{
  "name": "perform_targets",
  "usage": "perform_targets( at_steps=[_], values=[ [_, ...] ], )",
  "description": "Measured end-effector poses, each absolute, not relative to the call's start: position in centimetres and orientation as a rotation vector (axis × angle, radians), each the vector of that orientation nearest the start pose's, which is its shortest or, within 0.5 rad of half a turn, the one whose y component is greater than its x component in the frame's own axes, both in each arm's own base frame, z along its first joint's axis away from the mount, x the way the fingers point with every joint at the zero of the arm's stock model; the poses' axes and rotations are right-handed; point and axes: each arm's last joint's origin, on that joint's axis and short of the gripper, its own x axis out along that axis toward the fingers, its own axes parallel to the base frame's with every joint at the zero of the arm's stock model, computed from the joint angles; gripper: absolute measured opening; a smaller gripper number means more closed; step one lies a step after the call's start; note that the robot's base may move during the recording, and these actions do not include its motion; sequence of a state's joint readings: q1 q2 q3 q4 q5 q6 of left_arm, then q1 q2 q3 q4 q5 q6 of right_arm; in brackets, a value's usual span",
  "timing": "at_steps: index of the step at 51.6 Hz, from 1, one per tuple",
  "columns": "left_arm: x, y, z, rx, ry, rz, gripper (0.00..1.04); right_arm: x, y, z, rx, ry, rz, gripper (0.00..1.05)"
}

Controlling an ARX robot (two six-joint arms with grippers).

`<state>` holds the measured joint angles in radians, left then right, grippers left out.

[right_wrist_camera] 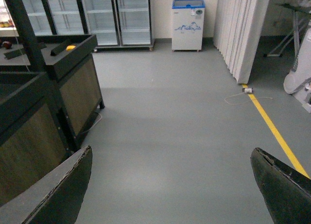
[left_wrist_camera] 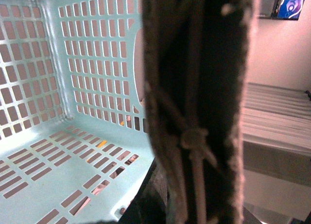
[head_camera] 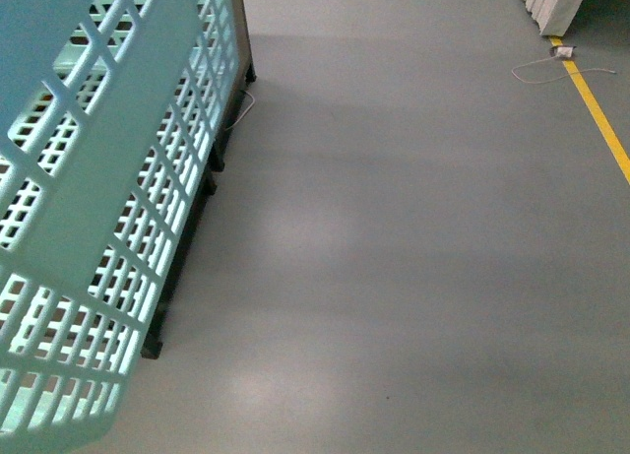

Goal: Pick lemon and mango into basket

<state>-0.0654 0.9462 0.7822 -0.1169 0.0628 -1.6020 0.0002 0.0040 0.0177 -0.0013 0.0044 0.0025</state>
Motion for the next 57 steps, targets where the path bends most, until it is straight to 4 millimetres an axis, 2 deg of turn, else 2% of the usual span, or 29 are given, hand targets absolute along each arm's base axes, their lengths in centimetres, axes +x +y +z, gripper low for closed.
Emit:
perform_targets(
  at_steps=[57],
  values=[
    [20.99,-1.49,30.98,-1.587,0.313,0.137,0.05,9.68,-0.01,16.91,0.002,-0.012,-0.002,0.96]
  ],
)
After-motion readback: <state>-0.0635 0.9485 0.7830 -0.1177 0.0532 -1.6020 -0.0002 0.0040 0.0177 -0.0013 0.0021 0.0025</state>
